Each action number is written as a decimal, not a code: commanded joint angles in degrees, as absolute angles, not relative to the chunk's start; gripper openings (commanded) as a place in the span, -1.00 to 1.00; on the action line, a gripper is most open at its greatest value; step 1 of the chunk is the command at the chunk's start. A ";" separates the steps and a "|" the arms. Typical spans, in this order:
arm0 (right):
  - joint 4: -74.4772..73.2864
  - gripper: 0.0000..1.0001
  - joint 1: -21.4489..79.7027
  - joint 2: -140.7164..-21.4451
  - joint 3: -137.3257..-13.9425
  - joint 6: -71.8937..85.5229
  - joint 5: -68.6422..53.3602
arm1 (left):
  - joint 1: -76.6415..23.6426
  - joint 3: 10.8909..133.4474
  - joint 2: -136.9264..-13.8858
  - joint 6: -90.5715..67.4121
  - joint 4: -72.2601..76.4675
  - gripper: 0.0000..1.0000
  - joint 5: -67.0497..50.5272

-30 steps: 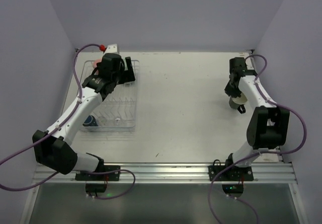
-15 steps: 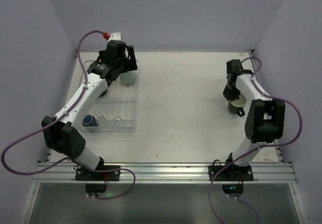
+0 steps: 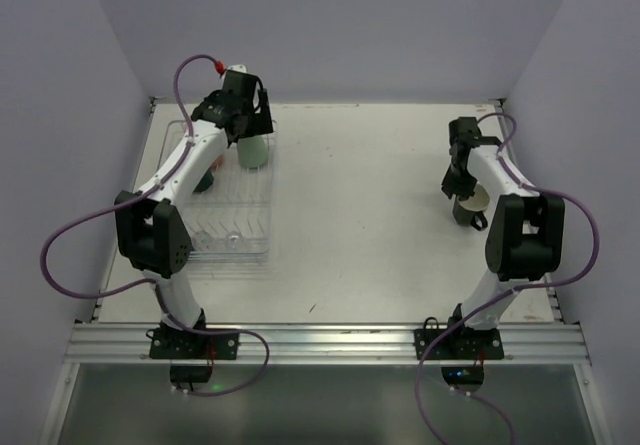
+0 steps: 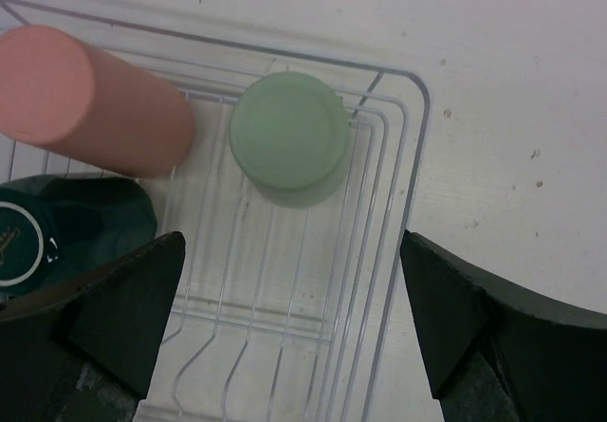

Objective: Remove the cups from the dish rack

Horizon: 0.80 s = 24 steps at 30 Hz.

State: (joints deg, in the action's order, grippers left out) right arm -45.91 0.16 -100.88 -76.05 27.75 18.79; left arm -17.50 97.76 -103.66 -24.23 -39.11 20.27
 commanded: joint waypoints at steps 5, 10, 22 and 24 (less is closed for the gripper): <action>-44.29 0.12 0.26 -98.61 -76.73 26.19 17.14 | -15.21 108.62 -111.35 -22.41 -42.44 1.00 18.28; -44.74 0.47 0.61 -96.77 -76.38 25.84 17.05 | -14.33 110.57 -113.11 -23.03 -42.80 1.00 17.40; -47.27 0.64 4.83 -88.77 -74.88 26.89 18.54 | -13.54 113.81 -117.68 -21.62 -44.47 1.00 16.08; -48.51 0.64 5.80 -87.46 -76.02 27.24 19.60 | -13.19 114.78 -118.65 -21.62 -44.73 1.00 16.08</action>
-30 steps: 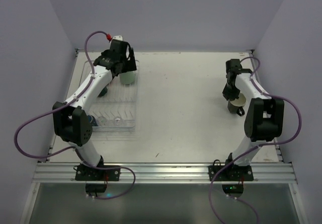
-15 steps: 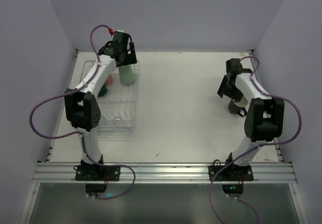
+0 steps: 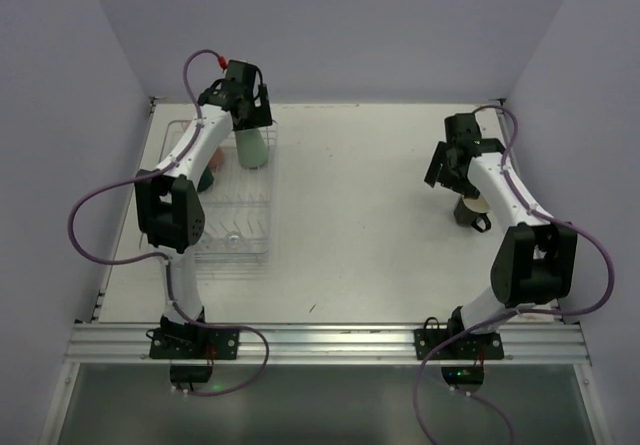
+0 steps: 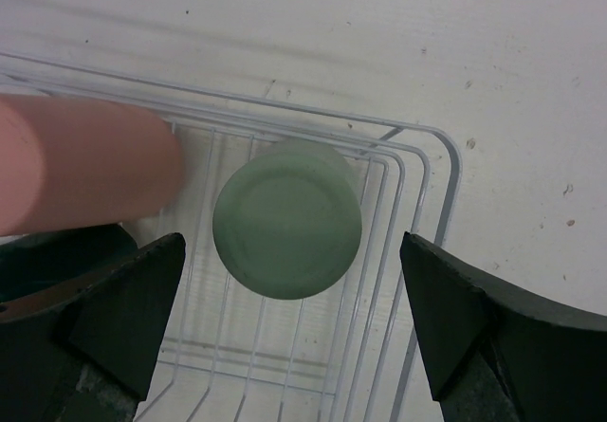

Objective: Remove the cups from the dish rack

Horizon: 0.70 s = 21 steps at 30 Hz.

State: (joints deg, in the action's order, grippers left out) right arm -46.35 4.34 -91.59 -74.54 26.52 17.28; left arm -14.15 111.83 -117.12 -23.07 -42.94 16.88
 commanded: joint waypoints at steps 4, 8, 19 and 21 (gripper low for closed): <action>-51.06 0.64 7.73 -83.86 -77.60 27.51 20.83 | -12.57 116.19 -120.84 -21.27 -45.62 1.00 15.38; -52.38 0.64 7.91 -78.68 -78.22 27.33 19.60 | -11.69 116.72 -122.17 -21.18 -45.53 1.00 14.24; -53.53 0.63 9.84 -75.06 -79.10 27.42 15.82 | -10.02 118.21 -124.19 -21.18 -43.51 -0.88 6.25; -53.00 0.62 10.54 -75.23 -79.71 27.25 15.56 | -9.67 118.65 -123.93 -21.36 -44.03 -1.00 5.02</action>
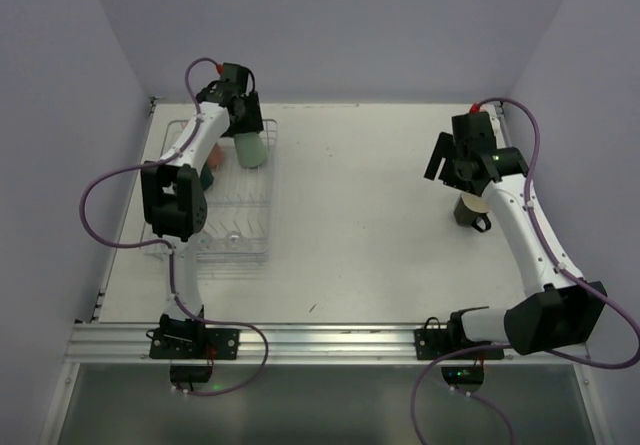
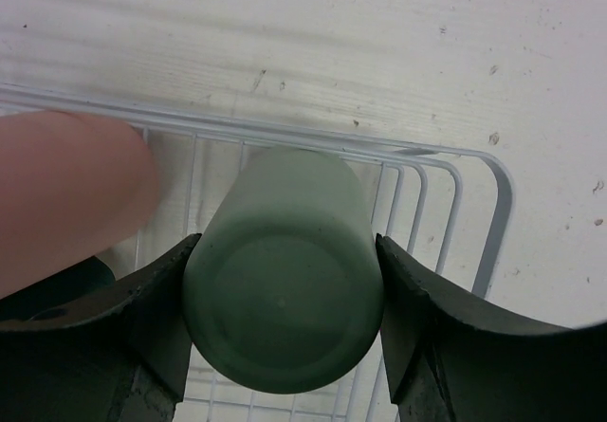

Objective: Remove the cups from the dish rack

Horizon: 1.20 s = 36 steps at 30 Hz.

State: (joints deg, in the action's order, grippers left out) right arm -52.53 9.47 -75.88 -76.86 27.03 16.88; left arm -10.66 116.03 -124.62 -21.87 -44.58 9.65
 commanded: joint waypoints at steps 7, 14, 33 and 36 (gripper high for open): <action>-45.38 0.60 13.18 -76.72 -81.04 26.63 6.78 | -9.75 117.07 -115.24 -22.15 -44.29 -1.00 7.73; -33.15 0.60 13.62 -80.76 -78.05 30.32 -17.72 | -9.84 105.32 -95.40 -23.03 -36.76 -1.00 -2.85; 44.00 0.47 13.09 -92.81 -55.47 94.53 -63.80 | -15.10 47.55 -67.24 -37.55 28.13 -1.00 -44.04; 45.17 0.46 13.10 -93.25 -53.62 97.46 -64.86 | -18.00 47.02 -66.27 -35.78 29.70 -1.00 -42.45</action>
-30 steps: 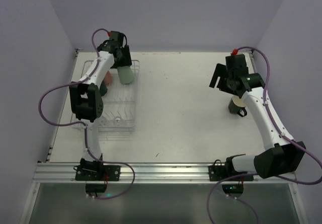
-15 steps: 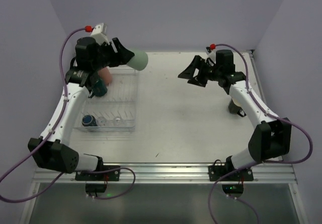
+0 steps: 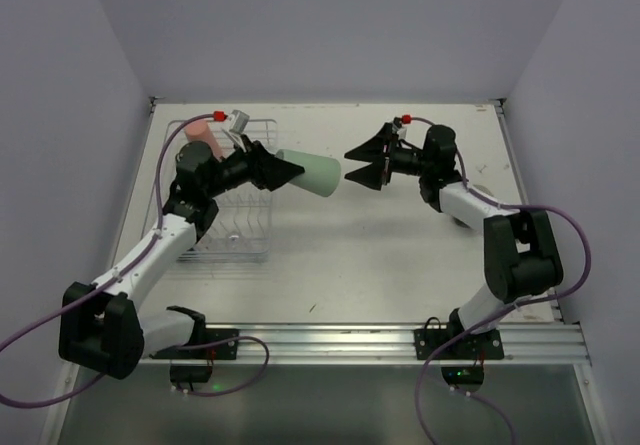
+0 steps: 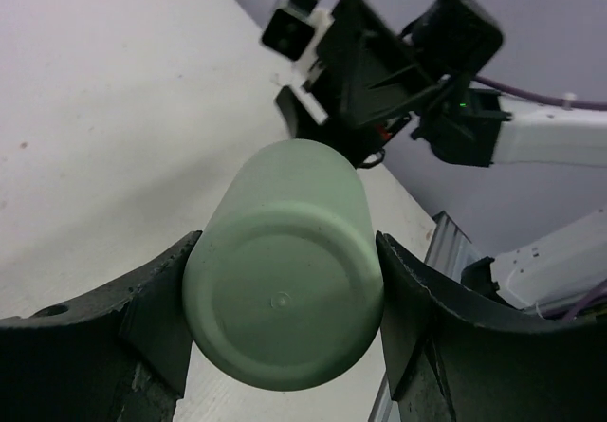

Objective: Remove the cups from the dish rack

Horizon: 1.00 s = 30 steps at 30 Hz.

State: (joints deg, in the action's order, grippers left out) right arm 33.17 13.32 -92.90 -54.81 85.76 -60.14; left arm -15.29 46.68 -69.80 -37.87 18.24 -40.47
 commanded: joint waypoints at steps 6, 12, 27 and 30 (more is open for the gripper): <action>56.29 0.46 13.53 -95.01 -50.45 106.22 -65.83 | -20.74 47.02 -67.50 -35.95 32.08 -1.00 -42.54; 75.12 0.43 15.03 -98.61 -49.31 121.35 -66.00 | -21.44 45.79 -67.85 -35.86 33.49 -1.00 -43.15; 89.47 0.18 20.83 -103.01 -55.63 135.44 -63.02 | -23.91 46.14 -71.10 -34.28 33.66 -1.00 -47.37; 89.91 -0.51 20.83 -103.62 -56.25 135.00 -63.02 | -24.26 45.44 -70.58 -33.84 33.58 -1.00 -47.99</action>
